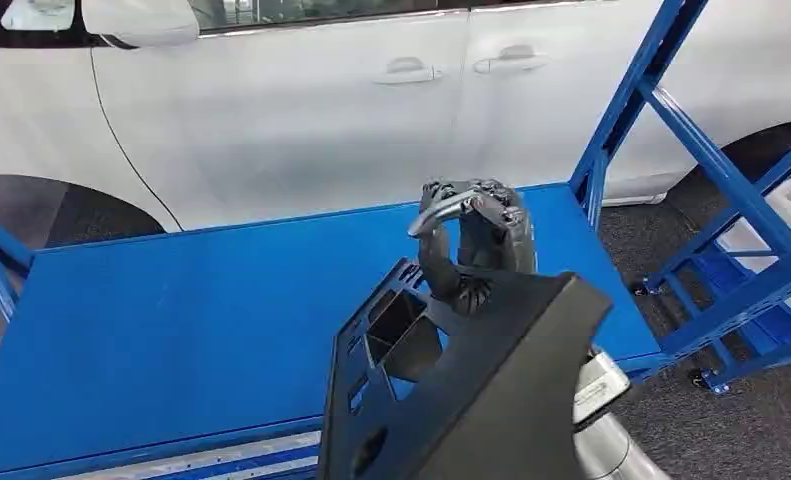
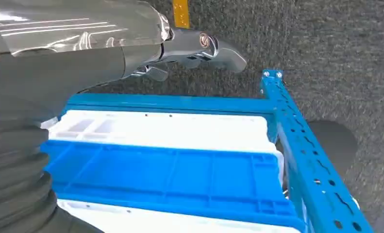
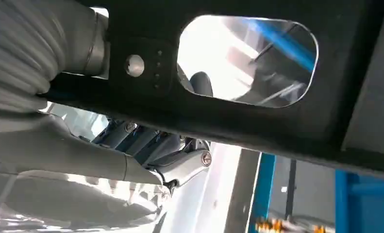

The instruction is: Take the parts from the cabinet and place them on the table.

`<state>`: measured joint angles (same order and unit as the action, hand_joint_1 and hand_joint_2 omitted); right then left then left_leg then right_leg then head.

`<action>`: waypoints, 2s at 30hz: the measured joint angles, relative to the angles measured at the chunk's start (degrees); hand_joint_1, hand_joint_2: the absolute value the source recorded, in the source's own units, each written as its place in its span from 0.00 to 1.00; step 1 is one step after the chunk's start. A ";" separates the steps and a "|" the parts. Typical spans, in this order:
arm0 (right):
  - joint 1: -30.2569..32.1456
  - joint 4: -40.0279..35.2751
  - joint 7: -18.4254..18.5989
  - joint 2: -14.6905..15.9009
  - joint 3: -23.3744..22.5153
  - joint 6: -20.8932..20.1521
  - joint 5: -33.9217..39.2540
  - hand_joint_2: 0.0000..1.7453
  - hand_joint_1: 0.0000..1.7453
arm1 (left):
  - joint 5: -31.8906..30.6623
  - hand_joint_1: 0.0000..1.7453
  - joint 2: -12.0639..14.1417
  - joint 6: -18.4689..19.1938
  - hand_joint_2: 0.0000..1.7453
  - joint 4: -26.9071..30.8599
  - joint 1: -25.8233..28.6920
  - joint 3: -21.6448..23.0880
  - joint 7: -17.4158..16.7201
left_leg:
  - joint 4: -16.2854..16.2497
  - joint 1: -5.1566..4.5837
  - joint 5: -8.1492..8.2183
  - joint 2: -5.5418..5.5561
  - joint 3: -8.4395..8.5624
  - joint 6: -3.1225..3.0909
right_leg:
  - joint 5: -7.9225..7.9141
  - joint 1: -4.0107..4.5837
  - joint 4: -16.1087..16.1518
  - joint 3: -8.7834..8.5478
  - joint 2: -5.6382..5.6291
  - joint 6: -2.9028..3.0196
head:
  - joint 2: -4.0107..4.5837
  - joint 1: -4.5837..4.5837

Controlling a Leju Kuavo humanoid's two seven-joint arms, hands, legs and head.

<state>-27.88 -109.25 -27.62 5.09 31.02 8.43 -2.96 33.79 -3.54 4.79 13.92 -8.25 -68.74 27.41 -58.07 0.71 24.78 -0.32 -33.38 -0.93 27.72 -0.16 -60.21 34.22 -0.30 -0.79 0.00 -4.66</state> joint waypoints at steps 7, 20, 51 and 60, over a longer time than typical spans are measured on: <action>-5.87 -4.39 4.53 2.03 -0.28 -0.50 5.26 1.00 1.00 | 0.00 0.00 -0.02 0.41 1.00 0.00 0.21 -0.11 0.39 | -0.45 -0.13 -0.75 -0.08 -1.25 -0.30 | 3.66 -0.61 -9.47 2.08 0.03 -0.76 | 0.00 0.00; -4.68 -5.70 1.39 2.75 -0.48 0.31 7.80 1.00 1.00 | 0.00 0.00 0.72 0.74 1.00 0.00 1.47 -0.22 0.31 | -18.01 -0.05 10.58 0.13 -7.33 2.54 | -3.69 -0.03 1.72 1.49 0.37 2.55 | 0.00 -0.02; 3.05 -2.92 -2.31 5.90 -1.97 -0.67 13.30 1.00 1.00 | -0.02 0.00 1.01 -1.99 1.00 0.00 2.94 -2.95 -3.48 | -17.73 -0.03 9.01 0.12 -8.07 2.72 | -3.61 0.01 2.46 0.62 0.28 2.57 | 0.00 -0.02; 4.69 -2.88 -4.80 6.69 -2.51 -4.37 14.11 1.00 1.00 | -0.02 0.00 1.49 -1.40 1.00 0.09 2.40 -3.02 -2.40 | 1.48 -1.01 5.05 0.08 6.73 0.22 | -9.07 0.06 2.28 4.77 0.61 0.44 | 0.00 0.00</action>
<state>-23.20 -112.13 -32.41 11.78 28.50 4.06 11.15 33.77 -2.05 3.39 14.01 -5.84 -71.76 25.00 -56.59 -0.29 29.83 -0.24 -26.65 -0.72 18.65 -0.09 -57.92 38.99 0.31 -0.35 0.00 -4.66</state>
